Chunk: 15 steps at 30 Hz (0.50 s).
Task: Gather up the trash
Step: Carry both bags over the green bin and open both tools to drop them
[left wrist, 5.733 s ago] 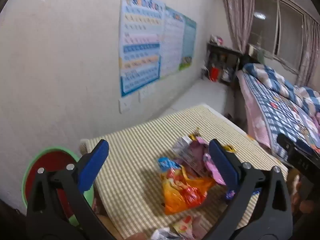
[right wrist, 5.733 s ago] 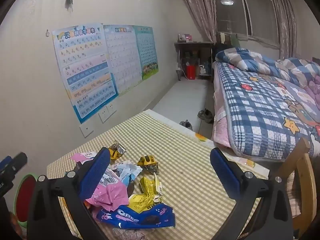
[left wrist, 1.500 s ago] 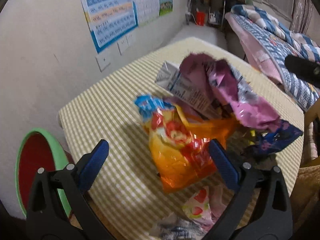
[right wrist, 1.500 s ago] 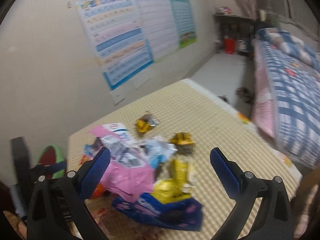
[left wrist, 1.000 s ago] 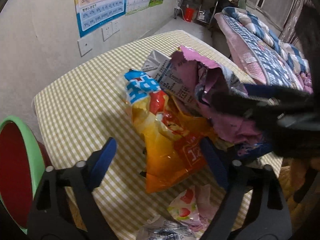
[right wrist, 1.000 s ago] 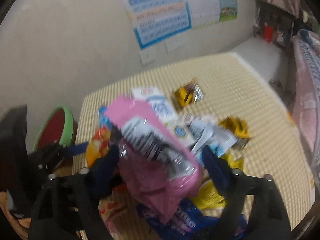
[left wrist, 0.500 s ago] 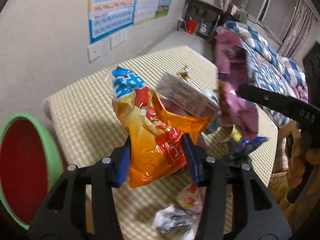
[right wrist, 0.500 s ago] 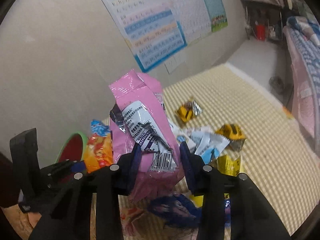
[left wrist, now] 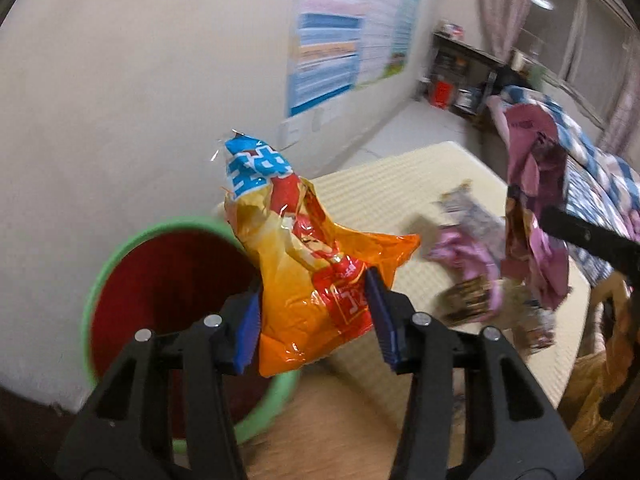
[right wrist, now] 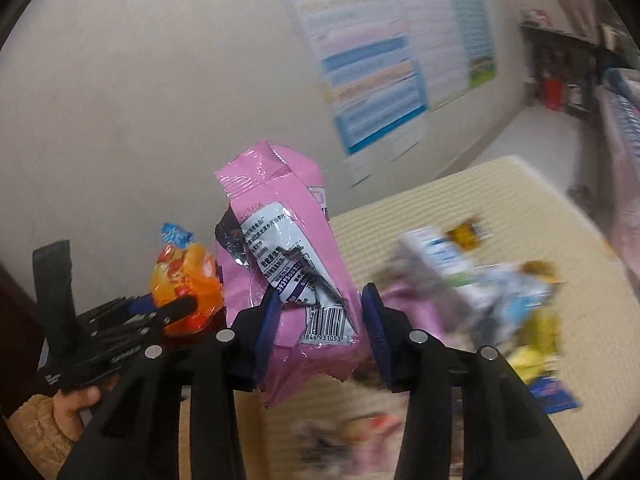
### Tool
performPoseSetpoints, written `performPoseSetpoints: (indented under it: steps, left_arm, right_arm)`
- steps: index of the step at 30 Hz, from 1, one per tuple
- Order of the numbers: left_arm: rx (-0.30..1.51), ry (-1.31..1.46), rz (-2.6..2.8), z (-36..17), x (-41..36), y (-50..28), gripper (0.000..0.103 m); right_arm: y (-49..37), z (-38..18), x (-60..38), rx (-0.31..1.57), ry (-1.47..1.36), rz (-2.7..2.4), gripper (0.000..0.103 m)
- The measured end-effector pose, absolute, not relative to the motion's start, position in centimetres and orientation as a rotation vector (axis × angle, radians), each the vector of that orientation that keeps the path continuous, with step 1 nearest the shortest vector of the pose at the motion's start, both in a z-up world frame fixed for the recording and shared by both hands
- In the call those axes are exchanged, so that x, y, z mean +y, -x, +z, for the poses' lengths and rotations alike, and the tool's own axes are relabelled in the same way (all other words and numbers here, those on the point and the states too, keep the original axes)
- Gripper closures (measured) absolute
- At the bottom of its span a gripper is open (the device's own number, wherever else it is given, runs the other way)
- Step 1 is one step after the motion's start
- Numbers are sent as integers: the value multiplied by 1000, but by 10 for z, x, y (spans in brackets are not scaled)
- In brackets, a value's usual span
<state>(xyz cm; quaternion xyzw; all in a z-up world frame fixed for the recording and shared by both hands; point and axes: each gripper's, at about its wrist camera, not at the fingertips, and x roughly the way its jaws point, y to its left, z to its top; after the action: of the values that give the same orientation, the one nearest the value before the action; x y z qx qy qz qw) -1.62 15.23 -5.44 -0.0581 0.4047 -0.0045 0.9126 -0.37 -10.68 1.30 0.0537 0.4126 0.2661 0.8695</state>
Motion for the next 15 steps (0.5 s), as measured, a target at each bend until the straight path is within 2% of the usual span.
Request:
performPoseSetpoints:
  steps: [6,15]
  left_arm:
    - [906,162,116,-85,217,35,56]
    - [1013,200,174,-123,263,43,56]
  right_arm:
    - [-10,-20,-27,1007,-175,654,62]
    - [-28,-63,74,1180,-172,752,60]
